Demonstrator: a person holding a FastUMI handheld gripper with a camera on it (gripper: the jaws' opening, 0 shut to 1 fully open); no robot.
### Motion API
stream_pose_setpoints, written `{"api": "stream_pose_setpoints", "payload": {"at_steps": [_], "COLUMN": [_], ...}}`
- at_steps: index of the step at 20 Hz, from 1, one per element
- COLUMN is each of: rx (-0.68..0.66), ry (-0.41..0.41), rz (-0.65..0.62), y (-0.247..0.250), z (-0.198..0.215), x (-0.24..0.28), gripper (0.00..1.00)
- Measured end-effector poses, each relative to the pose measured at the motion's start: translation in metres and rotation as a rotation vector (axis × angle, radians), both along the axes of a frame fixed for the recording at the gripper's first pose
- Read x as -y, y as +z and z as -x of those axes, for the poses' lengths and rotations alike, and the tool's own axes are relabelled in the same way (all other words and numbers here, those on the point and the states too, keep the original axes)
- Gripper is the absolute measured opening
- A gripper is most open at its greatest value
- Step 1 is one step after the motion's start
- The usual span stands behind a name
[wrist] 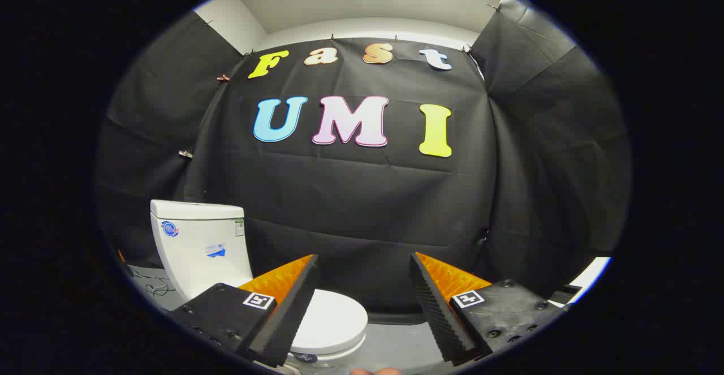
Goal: Open the toilet lid.
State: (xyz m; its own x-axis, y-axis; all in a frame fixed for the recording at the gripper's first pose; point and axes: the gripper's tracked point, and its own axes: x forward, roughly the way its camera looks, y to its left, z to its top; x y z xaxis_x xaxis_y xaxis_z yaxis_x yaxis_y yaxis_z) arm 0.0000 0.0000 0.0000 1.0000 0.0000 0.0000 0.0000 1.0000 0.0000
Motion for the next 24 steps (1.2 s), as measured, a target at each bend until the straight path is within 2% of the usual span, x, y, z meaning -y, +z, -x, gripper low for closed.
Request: {"api": "stream_pose_setpoints", "payload": {"at_steps": [16, 24], "rx": [0.012, 0.005], "ry": [0.027, 0.019], "rz": [0.048, 0.030], "y": [-0.004, -0.005], "z": [0.003, 0.002], "x": [-0.012, -0.010], "gripper": [0.98, 0.98]}}
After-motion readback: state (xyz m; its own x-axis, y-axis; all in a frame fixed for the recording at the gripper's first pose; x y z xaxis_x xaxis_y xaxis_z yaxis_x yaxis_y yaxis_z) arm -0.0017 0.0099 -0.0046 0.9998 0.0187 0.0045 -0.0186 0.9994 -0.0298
